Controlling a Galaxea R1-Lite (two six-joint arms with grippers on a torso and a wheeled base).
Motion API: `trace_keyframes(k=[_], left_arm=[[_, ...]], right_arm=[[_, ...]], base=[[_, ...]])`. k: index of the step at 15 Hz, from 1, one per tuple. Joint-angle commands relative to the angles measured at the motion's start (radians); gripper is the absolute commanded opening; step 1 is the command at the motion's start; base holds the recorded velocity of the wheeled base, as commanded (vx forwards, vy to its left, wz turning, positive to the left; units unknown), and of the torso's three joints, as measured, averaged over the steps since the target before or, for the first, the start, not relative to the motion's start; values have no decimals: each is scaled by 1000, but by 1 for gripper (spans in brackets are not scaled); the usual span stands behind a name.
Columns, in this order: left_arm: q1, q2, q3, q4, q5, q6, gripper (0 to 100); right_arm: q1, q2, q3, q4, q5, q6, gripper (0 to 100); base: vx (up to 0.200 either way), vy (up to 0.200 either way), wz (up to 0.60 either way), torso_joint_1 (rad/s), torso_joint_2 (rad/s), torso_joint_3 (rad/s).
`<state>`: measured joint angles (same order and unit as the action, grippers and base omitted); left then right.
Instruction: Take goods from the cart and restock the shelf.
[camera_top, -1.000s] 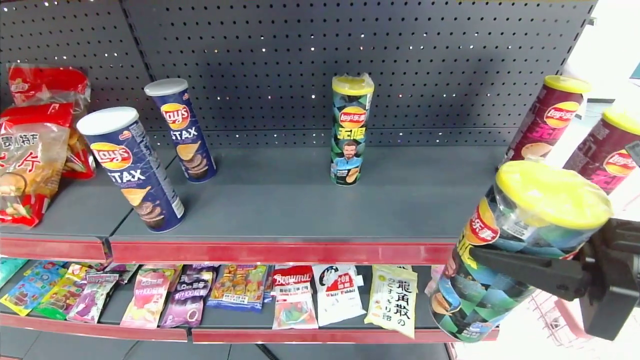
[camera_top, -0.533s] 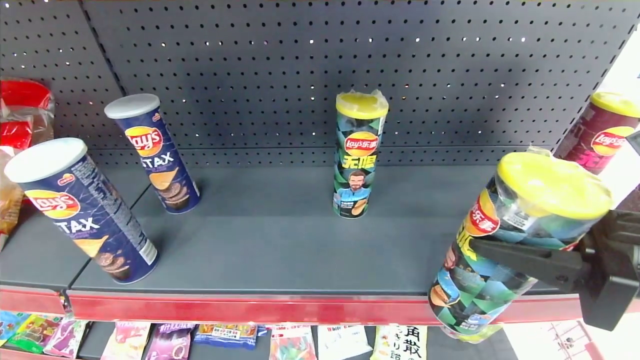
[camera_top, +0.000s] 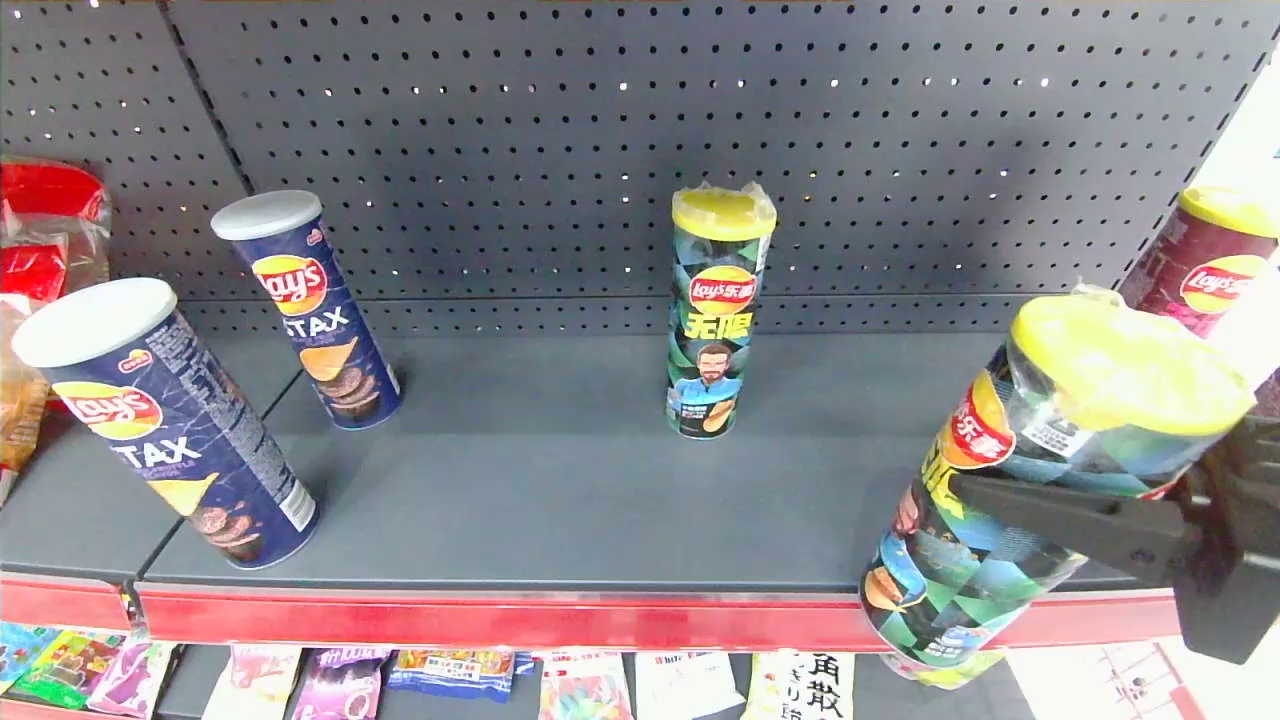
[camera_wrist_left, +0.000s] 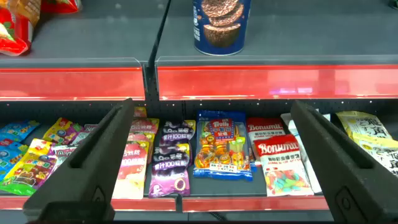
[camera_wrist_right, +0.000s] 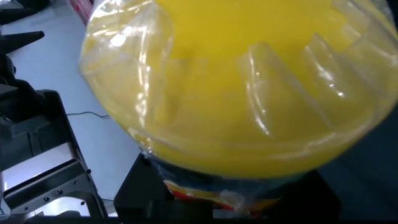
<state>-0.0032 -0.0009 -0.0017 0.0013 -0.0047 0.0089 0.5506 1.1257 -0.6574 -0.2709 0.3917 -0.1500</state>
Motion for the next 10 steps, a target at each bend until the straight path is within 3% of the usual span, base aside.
trace_keyframes(k=[1, 9, 10], left_arm=[[0, 1, 0, 0, 0, 2, 100], [0, 1, 0, -6, -15, 13, 100], [-17, 84, -152, -20, -37, 5, 100]], right_arm=[[0, -18, -1, 1, 1, 0, 0], [3, -34, 21, 1, 1, 1, 0], [11, -32, 12, 1, -2, 1, 0]], base=[[0, 0, 0, 0, 0, 0], [0, 0, 0, 0, 0, 0], [0, 0, 0, 0, 0, 0]])
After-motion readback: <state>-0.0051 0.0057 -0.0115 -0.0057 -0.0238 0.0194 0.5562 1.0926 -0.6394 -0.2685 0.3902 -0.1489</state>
